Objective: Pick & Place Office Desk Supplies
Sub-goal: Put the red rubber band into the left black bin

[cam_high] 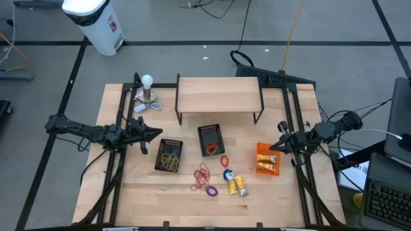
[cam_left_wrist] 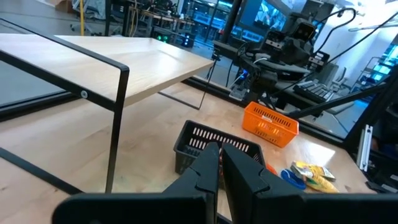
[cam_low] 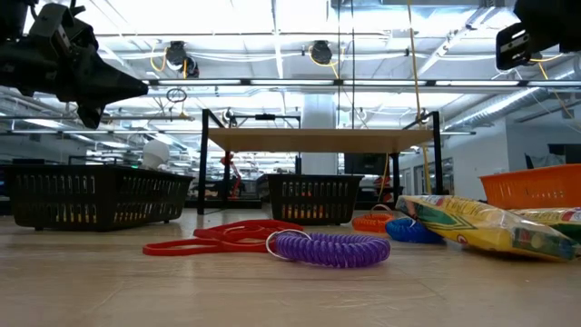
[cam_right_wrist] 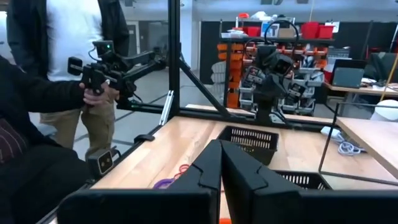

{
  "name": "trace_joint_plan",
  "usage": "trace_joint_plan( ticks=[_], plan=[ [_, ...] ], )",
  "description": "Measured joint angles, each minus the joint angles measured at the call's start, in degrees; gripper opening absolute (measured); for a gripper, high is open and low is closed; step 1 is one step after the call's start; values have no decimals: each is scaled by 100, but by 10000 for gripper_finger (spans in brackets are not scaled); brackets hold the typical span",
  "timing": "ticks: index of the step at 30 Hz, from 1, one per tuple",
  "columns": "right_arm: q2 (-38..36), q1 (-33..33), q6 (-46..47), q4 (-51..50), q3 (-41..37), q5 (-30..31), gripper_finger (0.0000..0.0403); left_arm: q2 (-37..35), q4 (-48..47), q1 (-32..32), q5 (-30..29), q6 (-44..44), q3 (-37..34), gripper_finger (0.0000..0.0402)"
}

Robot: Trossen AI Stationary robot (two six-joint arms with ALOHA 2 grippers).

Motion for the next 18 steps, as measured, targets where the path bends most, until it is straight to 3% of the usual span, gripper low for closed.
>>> trace_joint_plan(
  ticks=[18],
  plan=[
    [2,-2,81,255,-70,-57,0,2,-4,0,-51,-86,0,19]
  ],
)
